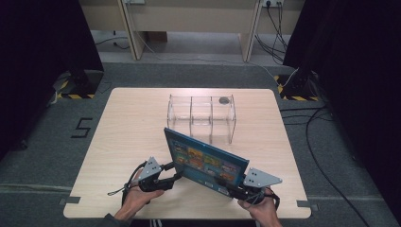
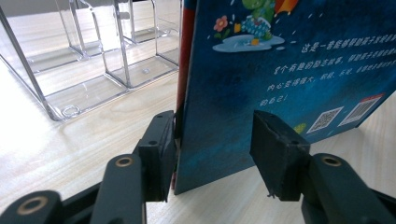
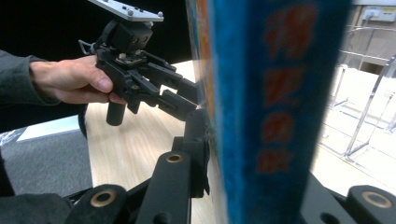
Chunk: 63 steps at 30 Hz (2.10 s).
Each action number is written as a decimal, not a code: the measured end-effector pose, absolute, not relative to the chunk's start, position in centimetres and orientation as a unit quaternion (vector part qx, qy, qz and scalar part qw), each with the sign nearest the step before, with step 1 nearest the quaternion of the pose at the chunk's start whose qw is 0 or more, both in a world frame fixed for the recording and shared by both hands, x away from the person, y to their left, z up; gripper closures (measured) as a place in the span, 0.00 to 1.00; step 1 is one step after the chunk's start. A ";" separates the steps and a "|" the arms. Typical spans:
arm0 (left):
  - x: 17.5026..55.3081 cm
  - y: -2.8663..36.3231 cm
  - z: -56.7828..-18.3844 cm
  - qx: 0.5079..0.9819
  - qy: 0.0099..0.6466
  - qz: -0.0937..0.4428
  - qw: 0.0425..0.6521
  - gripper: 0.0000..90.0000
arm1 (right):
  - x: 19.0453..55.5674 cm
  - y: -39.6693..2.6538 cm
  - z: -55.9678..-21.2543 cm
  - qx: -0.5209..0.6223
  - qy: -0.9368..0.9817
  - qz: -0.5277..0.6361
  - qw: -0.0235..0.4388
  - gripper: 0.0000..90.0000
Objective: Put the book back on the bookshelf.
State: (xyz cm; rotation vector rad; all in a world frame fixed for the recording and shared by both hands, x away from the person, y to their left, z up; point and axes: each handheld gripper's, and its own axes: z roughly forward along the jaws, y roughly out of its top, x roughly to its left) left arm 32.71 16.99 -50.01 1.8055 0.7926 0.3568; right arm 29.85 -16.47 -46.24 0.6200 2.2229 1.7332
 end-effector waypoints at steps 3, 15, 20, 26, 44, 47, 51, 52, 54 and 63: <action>32.7 17.0 -50.1 0.760 0.334 0.148 0.537 0.52 | 29.8 -15.9 -47.0 0.237 0.766 0.582 0.136 0.81; 32.8 16.9 -50.2 0.759 0.340 0.139 0.537 0.49 | 30.0 -15.9 -47.9 0.250 0.755 0.594 0.120 0.85; 32.7 16.7 -50.3 0.760 0.334 0.123 0.543 0.50 | 29.8 -15.7 -47.8 0.240 0.755 0.595 0.137 0.91; 32.6 16.6 -50.4 0.763 0.333 0.120 0.541 0.48 | 30.2 -16.2 -47.5 0.254 0.743 0.603 0.142 0.91; 32.9 20.0 -51.1 0.779 0.388 0.119 0.478 0.45 | 30.3 -18.3 -45.9 0.261 0.697 0.648 0.164 0.92; 33.0 20.4 -51.1 0.777 0.392 0.118 0.478 0.45 | 30.4 -18.8 -45.6 0.263 0.699 0.641 0.178 0.92; 33.1 20.6 -51.2 0.780 0.393 0.120 0.472 0.45 | 30.3 -19.1 -45.3 0.263 0.700 0.637 0.188 0.92; 33.1 20.6 -51.3 0.782 0.392 0.120 0.470 0.45 | 30.3 -19.3 -45.3 0.262 0.699 0.637 0.192 0.92; 33.1 20.7 -51.4 0.785 0.393 0.121 0.464 0.45 | 30.4 -19.5 -45.1 0.265 0.696 0.638 0.198 0.92; 33.3 20.6 -52.1 0.811 0.388 0.140 0.414 0.43 | 30.5 -21.8 -43.8 0.289 0.667 0.647 0.230 0.92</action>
